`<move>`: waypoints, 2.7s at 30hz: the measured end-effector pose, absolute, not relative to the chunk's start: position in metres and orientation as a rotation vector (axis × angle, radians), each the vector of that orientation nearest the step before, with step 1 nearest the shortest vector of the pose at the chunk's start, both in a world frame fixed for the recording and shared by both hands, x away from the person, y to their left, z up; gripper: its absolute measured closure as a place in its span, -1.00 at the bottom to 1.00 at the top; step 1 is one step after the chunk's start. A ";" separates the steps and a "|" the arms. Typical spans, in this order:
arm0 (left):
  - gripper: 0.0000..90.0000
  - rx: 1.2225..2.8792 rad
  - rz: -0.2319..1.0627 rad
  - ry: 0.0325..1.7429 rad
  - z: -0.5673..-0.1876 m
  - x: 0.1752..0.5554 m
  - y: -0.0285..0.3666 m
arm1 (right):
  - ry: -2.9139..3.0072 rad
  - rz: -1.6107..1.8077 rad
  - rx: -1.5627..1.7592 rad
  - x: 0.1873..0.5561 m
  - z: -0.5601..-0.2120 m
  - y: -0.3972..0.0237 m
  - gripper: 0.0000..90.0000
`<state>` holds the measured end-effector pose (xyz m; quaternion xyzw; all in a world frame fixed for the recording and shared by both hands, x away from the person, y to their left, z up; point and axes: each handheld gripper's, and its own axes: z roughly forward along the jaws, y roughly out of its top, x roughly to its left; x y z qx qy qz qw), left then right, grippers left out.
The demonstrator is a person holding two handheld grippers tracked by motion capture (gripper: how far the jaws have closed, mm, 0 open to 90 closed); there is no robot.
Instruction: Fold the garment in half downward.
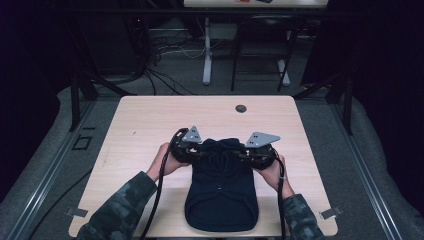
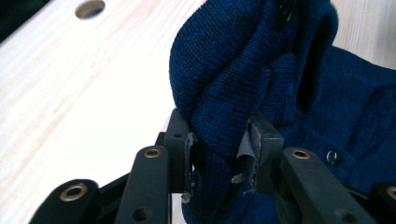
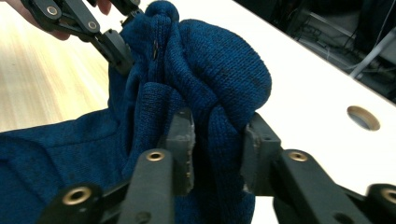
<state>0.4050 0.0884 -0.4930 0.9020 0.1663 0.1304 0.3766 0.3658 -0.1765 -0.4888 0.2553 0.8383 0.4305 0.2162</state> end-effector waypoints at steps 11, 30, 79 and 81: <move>0.53 2.302 0.561 0.293 -0.485 0.387 0.080 | 2.455 1.271 0.847 0.372 -0.488 -0.189 -0.10; 0.40 2.256 0.607 0.346 -0.472 0.388 0.084 | 2.233 1.159 0.732 0.358 -0.480 -0.176 0.58; 0.46 2.245 0.413 0.343 -0.514 0.343 0.101 | 2.482 1.171 0.738 0.315 -0.515 -0.188 0.41; 0.48 2.244 0.408 0.339 -0.516 0.340 0.101 | 2.487 1.174 0.737 0.313 -0.516 -0.188 0.41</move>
